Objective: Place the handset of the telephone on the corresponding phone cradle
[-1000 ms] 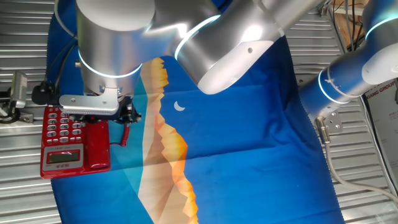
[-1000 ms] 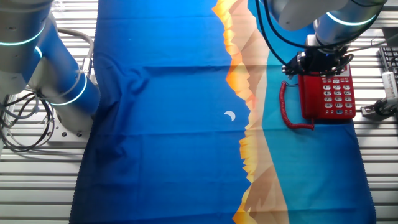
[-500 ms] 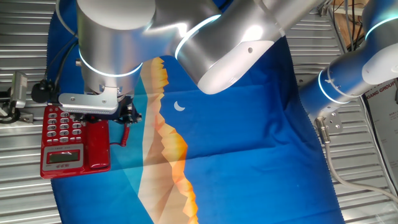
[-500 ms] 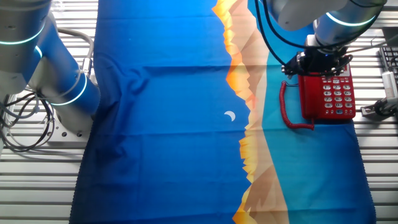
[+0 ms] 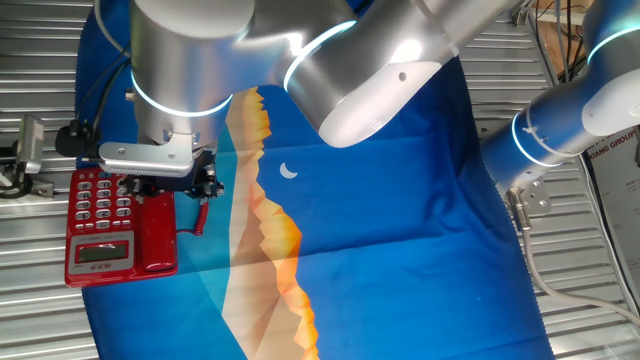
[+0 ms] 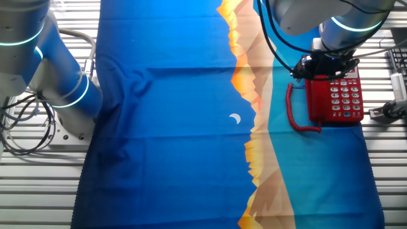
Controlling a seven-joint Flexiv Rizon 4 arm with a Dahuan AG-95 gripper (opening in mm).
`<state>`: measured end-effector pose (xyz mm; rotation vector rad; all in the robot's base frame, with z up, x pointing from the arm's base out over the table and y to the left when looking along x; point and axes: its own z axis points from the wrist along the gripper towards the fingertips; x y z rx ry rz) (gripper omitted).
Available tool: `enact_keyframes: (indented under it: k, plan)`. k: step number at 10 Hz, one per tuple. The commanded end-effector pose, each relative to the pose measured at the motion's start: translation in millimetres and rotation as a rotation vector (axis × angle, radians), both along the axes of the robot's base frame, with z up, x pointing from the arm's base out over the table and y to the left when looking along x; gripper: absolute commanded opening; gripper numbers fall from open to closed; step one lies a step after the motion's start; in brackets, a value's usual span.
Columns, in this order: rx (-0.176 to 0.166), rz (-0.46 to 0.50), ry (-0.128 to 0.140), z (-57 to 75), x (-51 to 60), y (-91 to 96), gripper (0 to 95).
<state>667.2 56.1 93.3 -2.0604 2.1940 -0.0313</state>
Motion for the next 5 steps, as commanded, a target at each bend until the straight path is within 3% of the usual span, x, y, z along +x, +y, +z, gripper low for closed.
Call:
enact_keyframes:
  k: [1, 5]
  plan:
    - [0.000, -0.020, -0.002, -0.1, 0.9, 0.0, 76.0]
    - [-0.004, -0.011, -0.005, 0.1, 0.9, 0.0, 76.0]
